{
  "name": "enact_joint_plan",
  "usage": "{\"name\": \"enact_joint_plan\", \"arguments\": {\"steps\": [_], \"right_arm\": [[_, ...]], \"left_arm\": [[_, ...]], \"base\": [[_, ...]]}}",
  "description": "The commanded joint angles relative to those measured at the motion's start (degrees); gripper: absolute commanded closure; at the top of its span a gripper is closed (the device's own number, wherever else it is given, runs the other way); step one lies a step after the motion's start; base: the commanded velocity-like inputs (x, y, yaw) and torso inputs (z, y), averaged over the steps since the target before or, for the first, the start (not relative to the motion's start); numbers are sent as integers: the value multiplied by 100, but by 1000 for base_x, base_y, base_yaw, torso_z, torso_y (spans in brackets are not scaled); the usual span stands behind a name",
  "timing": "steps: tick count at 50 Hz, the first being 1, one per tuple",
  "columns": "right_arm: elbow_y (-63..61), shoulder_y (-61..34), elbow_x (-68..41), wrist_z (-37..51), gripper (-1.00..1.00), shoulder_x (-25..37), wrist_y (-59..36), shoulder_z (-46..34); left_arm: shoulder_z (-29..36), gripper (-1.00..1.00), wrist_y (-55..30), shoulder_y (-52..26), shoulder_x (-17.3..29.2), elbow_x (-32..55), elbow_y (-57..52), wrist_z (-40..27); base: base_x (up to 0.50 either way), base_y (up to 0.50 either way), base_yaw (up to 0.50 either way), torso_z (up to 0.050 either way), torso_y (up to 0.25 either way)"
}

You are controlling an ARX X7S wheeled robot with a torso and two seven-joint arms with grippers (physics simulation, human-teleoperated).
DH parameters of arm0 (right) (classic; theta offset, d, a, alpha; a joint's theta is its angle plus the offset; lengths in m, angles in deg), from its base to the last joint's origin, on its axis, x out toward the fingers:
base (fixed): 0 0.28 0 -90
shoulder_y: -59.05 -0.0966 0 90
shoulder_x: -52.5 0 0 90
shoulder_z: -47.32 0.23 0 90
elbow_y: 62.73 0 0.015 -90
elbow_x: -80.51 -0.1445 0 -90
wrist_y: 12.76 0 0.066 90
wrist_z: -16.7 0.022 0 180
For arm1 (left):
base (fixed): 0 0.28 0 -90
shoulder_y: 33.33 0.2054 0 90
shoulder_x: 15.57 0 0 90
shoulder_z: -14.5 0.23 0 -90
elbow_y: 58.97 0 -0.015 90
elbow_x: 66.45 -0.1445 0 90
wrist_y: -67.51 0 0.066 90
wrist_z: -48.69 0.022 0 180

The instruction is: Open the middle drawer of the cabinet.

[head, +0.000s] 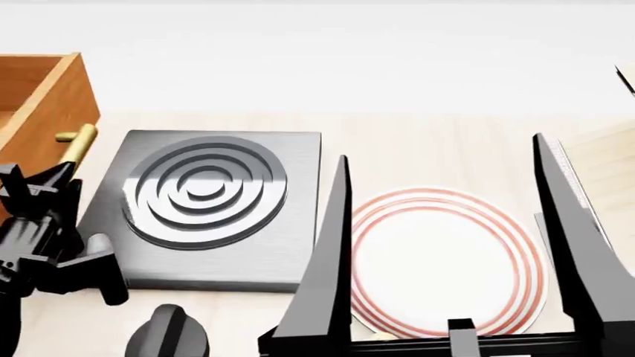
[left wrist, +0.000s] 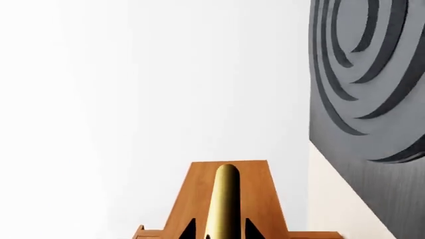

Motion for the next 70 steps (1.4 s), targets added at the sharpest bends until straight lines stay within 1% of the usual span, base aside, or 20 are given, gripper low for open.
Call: {"name": "enact_joint_plan", "arguments": {"steps": [1,4,7,22,23,33,39,41,44,47,53,59,65,70], "right_arm": [[2,10,-14,-2,-100,-7,13,-22],[2,8,1,-3,-100,-7,10,-46],[2,13,-10,-1,-100,-8,11,-38],[3,0,-28,2,-100,-2,-16,-43],[3,0,-32,1,-100,-2,-13,-41],[3,7,-44,-7,-100,-2,0,-25],[3,6,-36,-12,-100,-4,10,-27],[3,8,-37,-12,-100,-4,11,-28],[3,9,-46,-10,-100,-4,9,-18],[3,7,-39,-12,-100,-1,-2,-27],[3,20,-31,-9,-100,0,13,-45],[3,28,-26,-1,-100,0,26,-66],[3,33,-38,-1,-100,-4,36,-70],[3,23,-49,0,-100,-3,22,-74]], "left_arm": [[-48,100,-832,-355,36,-307,-1573,-35],[-26,100,-1045,-344,144,-339,-2000,-6],[-10,100,-1108,-332,157,-357,-2117,14],[-70,100,-789,-287,-31,-304,-1615,-35],[-62,-100,-773,-269,-35,-318,-1602,-60],[-91,-100,-659,-179,-130,-227,-1321,51],[-117,-100,-624,-104,-112,-109,-1326,251],[-107,-100,-716,-105,-40,-93,-1500,338],[-152,-100,-651,-90,-38,-56,-1500,303],[-281,-100,-648,-156,154,-29,-1949,98],[-660,-100,-1000,-325,754,95,-3459,-330],[-1008,-100,-1547,-406,1418,511,-5181,-303],[-1287,-100,-1870,-484,1772,1011,-6104,-129],[-1697,-100,-2157,-616,2073,1759,-6802,82]], "base": [[11,-3,-5,0,0],[0,-1,-2,0,4],[0,0,0,3,3],[1,0,-1,1,3],[0,0,-6,0,0],[0,0,0,0,1],[0,0,0,0,0],[0,0,0,0,0],[0,0,0,0,0],[0,0,0,0,0],[0,0,0,0,0],[0,0,0,0,0],[0,0,0,0,0],[0,0,0,0,0]]}}
